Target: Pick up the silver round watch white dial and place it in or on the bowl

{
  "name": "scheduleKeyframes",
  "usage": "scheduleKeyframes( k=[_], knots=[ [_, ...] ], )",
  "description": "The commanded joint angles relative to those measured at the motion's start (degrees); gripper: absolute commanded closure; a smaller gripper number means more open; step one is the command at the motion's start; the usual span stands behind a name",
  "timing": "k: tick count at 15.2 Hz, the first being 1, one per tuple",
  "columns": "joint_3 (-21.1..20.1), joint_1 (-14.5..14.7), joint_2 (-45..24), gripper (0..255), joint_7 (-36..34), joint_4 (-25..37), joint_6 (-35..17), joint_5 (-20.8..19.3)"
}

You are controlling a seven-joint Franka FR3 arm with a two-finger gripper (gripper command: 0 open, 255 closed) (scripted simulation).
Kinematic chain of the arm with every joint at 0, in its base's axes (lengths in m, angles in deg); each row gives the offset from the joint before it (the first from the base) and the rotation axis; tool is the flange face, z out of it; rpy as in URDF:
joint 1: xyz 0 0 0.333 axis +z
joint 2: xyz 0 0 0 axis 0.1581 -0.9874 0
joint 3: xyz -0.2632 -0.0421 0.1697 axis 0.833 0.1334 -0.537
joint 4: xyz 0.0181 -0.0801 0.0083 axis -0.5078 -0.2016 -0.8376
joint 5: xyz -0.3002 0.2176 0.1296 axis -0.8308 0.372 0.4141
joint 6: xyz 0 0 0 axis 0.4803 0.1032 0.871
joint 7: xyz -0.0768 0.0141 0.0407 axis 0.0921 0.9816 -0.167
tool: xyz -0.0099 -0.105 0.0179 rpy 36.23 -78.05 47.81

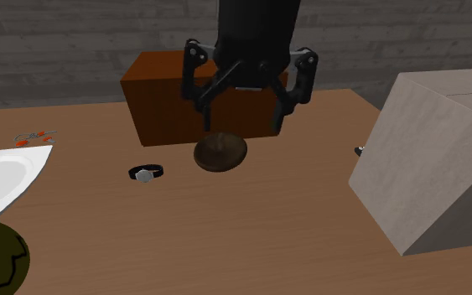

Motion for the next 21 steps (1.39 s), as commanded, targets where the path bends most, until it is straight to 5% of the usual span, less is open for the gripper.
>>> scheduleKeyframes(
  k=[1, 18, 21],
  knots=[
    [-1.01, 0.6, -4.19, 0, -1.47, 2.28, -1.29, 0.7],
    [-5.48, 6.11, -40.6, 0, -10.73, 29.81, -5.53, 2.57],
    [-5.56, 6.49, -41.98, 0, -10.91, 29.88, -6.78, 2.57]
  ],
)
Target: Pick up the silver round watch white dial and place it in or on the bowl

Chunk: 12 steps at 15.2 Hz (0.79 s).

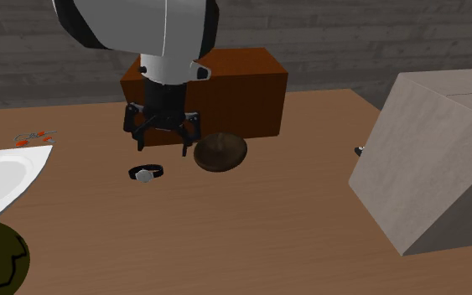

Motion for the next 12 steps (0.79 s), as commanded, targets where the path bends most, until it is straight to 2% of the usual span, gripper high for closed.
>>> scheduleKeyframes(
  k=[1, 5, 12],
  knots=[
    [-0.08, 0.24, -0.69, 0, -0.04, -0.68, -1.37, 0.05],
    [-0.17, 0.69, -1.93, 0, -0.02, -2.39, -4.38, 0.04],
    [-0.17, 0.69, -1.93, 0, -0.02, -2.39, -4.38, 0.04]
  ],
)
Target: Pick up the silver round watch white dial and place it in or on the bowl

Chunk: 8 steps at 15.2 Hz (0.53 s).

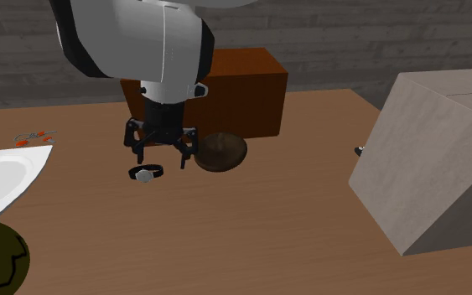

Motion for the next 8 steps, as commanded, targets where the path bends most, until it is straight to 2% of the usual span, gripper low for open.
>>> scheduleKeyframes(
  k=[1, 2, 8],
  knots=[
    [0.0, 0.0, 0.0, 0, 0.0, 0.0, 0.0, 0.0],
    [0.0, 0.0, 0.0, 255, 0.0, 0.0, 0.0, 0.0],
    [0.0, 0.0, 0.0, 255, 0.0, 0.0, 0.0, 0.0]
  ],
)
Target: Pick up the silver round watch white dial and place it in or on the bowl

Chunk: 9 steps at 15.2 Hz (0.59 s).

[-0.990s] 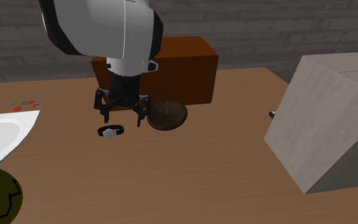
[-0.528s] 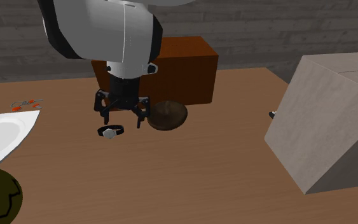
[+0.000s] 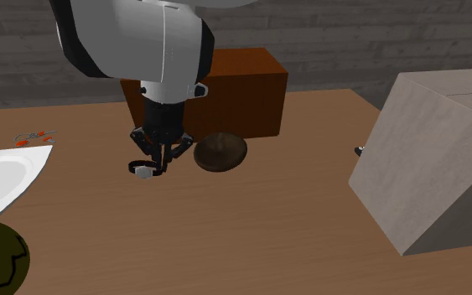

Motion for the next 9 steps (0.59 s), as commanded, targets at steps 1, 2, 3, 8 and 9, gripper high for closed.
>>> scheduleKeyframes(
  k=[1, 2, 3, 8, 9],
  knots=[
    [0.0, 0.0, 0.0, 255, 0.0, 0.0, 0.0, 0.0],
    [0.0, 0.0, 0.0, 255, 0.0, 0.0, 0.0, 0.0],
    [0.0, 0.0, 0.0, 255, 0.0, 0.0, 0.0, 0.0],
    [-0.08, -0.12, 1.61, 255, -0.55, 1.54, 3.09, 0.02],
    [-0.09, -0.14, 1.9, 255, -0.67, 1.89, 3.72, 0.03]
  ],
)
